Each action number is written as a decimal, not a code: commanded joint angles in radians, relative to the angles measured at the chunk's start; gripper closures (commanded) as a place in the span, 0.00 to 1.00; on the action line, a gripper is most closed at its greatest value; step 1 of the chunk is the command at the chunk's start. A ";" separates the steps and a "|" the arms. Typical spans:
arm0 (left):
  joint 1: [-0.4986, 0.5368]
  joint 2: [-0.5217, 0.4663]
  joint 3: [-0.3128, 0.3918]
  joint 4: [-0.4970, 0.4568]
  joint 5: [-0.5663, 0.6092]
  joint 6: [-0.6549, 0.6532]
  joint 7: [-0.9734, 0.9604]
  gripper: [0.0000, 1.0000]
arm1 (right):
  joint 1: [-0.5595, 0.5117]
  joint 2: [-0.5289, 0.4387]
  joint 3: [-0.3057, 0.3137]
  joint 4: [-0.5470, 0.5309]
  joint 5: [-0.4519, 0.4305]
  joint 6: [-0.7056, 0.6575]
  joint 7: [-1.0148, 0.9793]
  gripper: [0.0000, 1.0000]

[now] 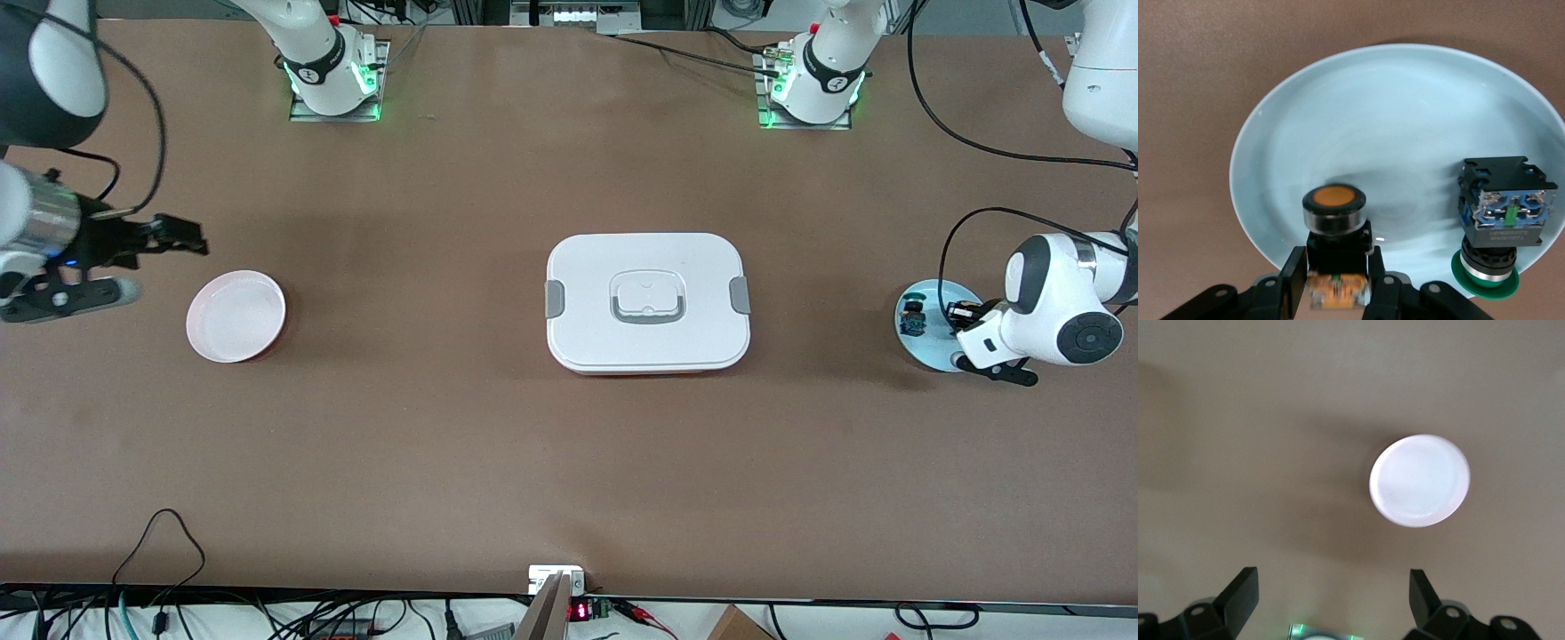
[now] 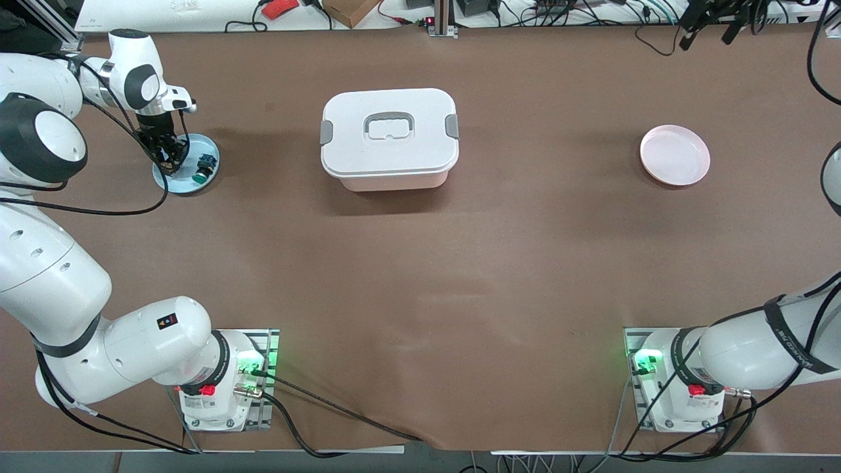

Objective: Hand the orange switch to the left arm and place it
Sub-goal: 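Lower the orange switch onto the blue plate and open the left gripper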

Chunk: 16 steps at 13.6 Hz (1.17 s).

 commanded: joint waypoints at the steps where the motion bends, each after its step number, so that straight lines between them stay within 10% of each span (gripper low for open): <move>1: 0.013 0.009 -0.009 0.029 0.026 -0.008 0.027 0.00 | -0.031 -0.008 0.007 -0.023 -0.014 -0.023 0.087 0.00; 8: 0.004 -0.017 -0.026 0.230 0.006 -0.175 0.048 0.00 | -0.024 -0.017 0.018 -0.026 -0.033 0.054 0.213 0.00; 16: 0.004 -0.150 -0.083 0.394 -0.169 -0.365 0.194 0.00 | -0.027 -0.176 0.016 -0.278 -0.040 0.192 0.193 0.00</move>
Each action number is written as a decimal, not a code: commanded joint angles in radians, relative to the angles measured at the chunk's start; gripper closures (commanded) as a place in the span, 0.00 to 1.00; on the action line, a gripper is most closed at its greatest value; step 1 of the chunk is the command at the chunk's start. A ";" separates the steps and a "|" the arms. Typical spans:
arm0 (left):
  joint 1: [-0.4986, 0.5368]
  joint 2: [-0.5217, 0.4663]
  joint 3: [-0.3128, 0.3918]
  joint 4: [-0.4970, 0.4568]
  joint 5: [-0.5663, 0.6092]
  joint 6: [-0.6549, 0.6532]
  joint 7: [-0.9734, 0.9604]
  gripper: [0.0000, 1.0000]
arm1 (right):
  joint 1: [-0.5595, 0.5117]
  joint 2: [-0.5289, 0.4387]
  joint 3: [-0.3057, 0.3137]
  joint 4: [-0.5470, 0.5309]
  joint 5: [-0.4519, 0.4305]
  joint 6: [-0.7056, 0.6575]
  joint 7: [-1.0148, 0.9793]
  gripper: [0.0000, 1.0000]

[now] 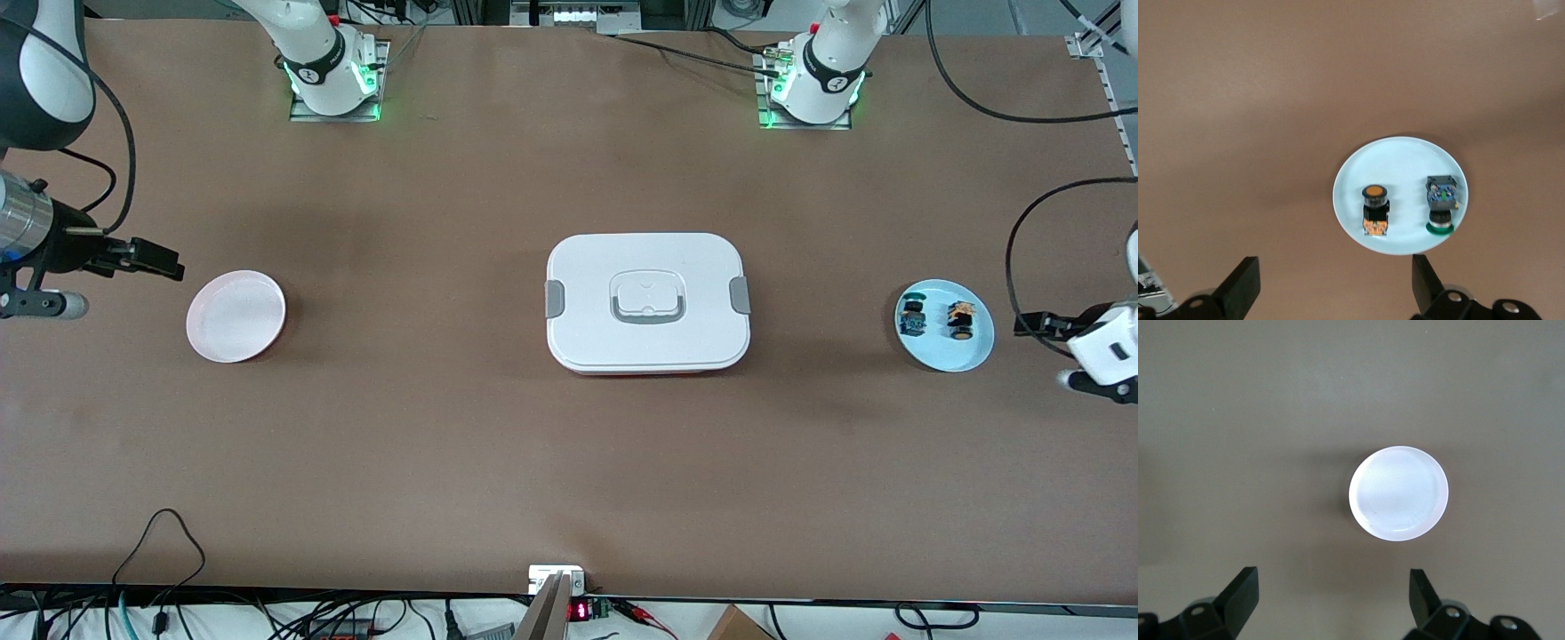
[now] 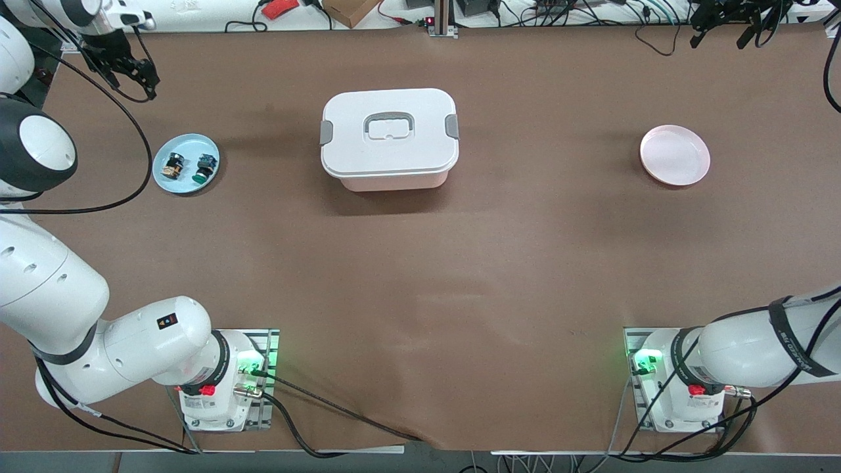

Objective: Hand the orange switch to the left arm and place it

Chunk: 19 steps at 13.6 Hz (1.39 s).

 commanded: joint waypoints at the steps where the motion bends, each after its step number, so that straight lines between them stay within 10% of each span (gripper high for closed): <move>1: 0.004 -0.011 -0.049 0.107 -0.025 -0.142 0.052 0.00 | 0.000 -0.073 0.005 -0.065 -0.017 -0.018 -0.007 0.00; 9: -0.238 -0.245 0.075 0.072 -0.150 -0.203 0.045 0.00 | 0.003 -0.071 0.007 0.039 -0.008 -0.087 -0.003 0.00; 15: -0.455 -0.449 0.373 -0.173 -0.346 -0.104 -0.001 0.00 | 0.008 -0.070 0.010 0.078 -0.014 -0.147 -0.023 0.00; 19: -0.481 -0.545 0.389 -0.281 -0.366 -0.098 -0.207 0.00 | 0.003 -0.071 0.007 0.082 -0.018 -0.163 -0.032 0.00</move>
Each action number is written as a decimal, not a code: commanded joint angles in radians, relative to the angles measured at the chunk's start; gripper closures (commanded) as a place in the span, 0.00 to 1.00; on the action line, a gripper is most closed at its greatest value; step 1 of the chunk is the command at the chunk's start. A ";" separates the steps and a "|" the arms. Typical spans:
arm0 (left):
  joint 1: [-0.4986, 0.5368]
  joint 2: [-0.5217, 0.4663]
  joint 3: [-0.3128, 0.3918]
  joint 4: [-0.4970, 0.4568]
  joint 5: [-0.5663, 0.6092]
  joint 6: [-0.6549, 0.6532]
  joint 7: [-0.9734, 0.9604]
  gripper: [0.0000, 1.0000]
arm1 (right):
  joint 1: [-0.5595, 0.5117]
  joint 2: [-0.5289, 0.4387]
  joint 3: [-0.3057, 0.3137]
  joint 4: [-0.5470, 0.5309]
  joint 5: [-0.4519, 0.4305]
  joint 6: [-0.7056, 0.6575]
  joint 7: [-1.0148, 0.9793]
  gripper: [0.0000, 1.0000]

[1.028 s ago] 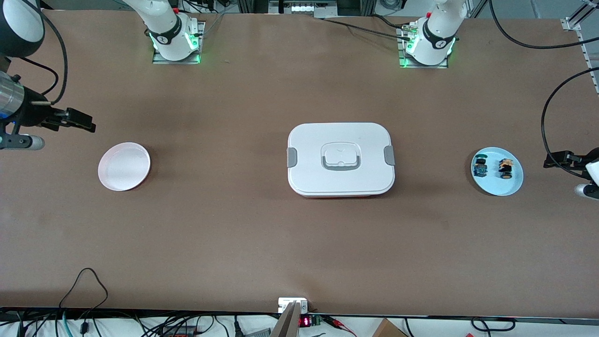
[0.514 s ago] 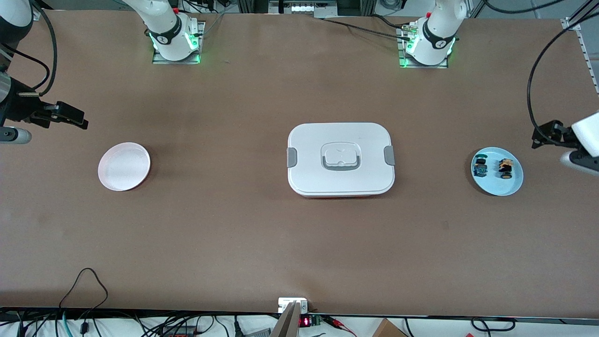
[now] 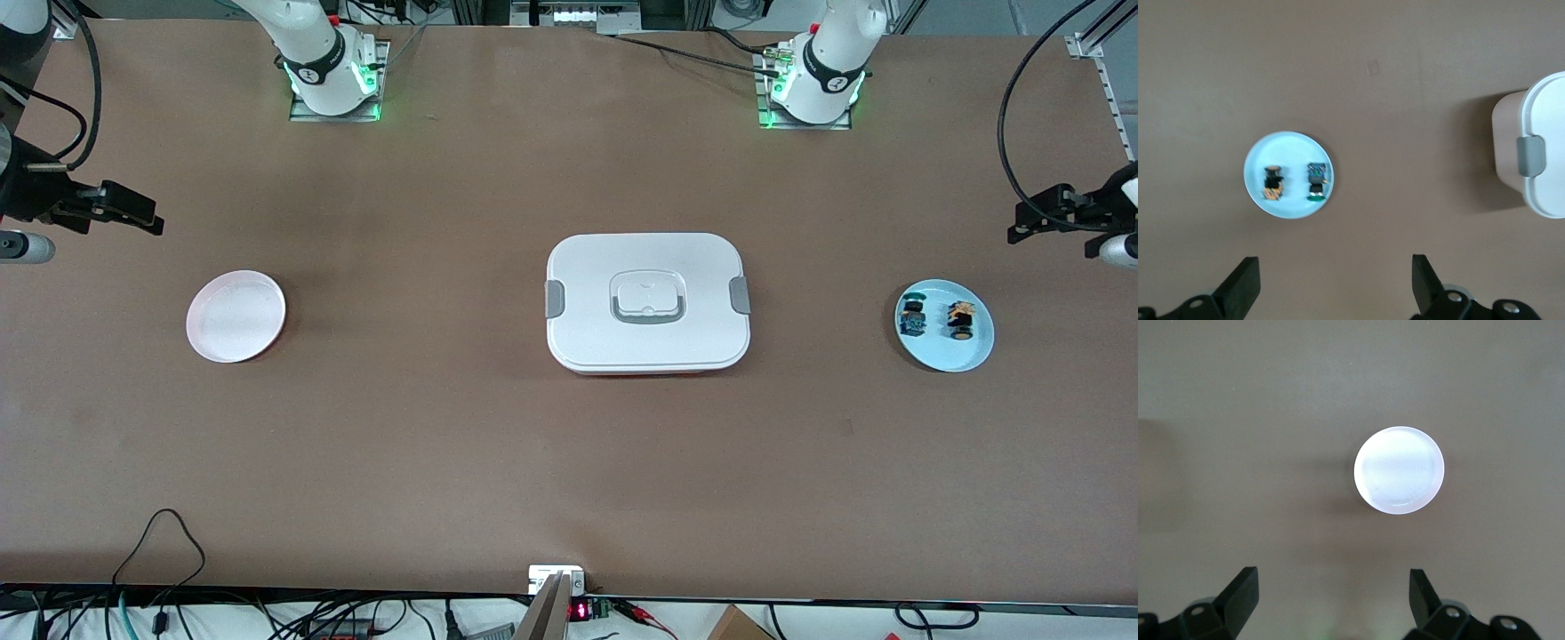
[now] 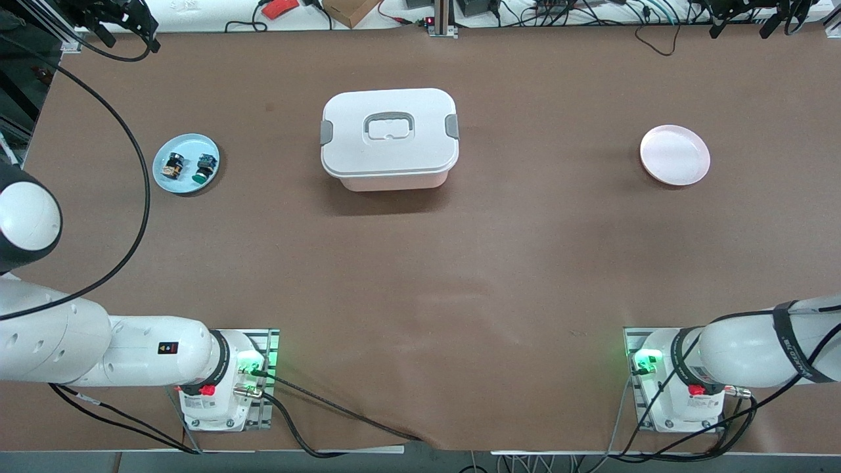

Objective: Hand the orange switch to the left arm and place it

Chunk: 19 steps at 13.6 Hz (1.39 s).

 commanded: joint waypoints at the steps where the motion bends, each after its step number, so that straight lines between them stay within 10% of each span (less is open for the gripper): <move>1: -0.025 -0.076 0.014 -0.087 -0.039 0.026 -0.061 0.00 | -0.003 -0.003 0.002 0.014 -0.014 -0.021 -0.019 0.00; 19: -0.011 -0.048 -0.017 -0.038 0.053 0.000 -0.110 0.00 | 0.000 -0.002 0.004 0.017 -0.051 -0.023 -0.011 0.00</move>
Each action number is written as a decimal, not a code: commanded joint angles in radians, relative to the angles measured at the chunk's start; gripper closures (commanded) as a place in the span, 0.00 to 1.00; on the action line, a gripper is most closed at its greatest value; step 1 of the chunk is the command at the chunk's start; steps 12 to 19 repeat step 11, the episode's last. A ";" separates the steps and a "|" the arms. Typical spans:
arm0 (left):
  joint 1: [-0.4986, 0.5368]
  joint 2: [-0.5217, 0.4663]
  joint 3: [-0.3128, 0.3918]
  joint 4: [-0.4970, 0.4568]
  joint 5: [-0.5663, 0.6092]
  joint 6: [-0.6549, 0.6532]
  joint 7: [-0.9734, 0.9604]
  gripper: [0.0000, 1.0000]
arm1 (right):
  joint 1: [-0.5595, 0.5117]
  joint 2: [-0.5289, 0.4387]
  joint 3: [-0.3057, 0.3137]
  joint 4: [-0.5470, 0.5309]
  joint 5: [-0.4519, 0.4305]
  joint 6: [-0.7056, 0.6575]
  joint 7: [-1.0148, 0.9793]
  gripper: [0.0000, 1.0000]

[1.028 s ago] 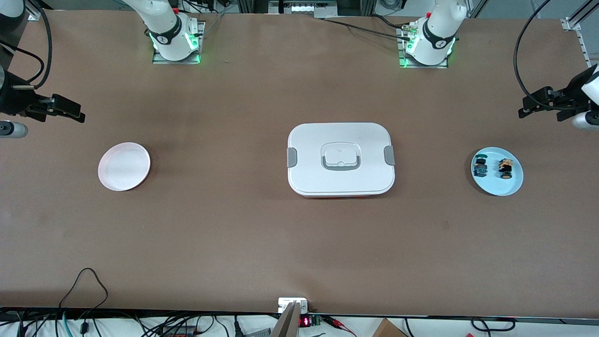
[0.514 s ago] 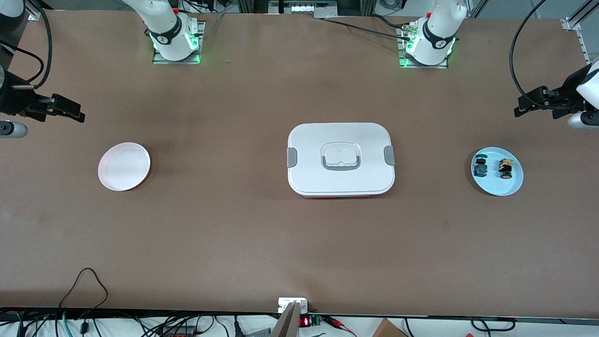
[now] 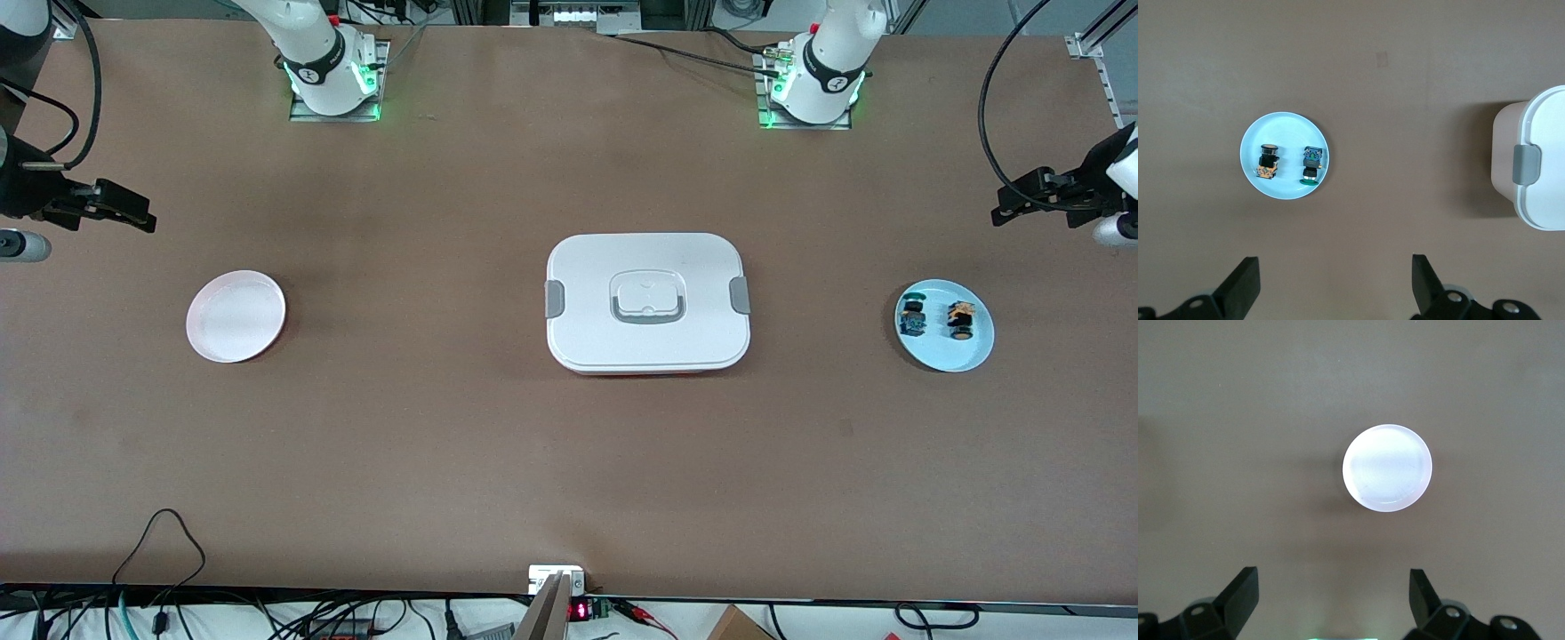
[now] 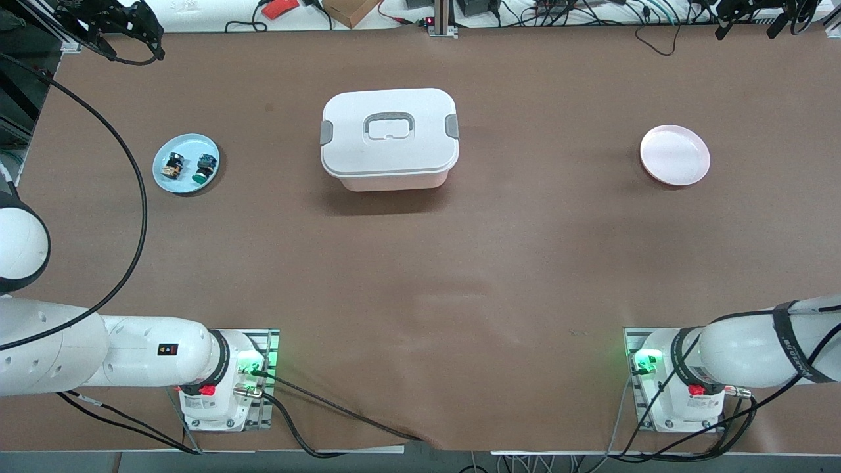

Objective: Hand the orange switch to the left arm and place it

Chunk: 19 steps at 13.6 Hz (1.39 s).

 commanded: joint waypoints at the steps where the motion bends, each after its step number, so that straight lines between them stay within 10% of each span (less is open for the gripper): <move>1: 0.000 0.005 -0.005 0.015 0.046 0.002 0.022 0.00 | 0.000 0.000 0.004 0.016 -0.017 -0.019 -0.008 0.00; 19: -0.001 0.048 -0.002 0.084 0.020 -0.028 0.016 0.00 | -0.002 0.000 0.004 0.016 -0.019 -0.013 -0.008 0.00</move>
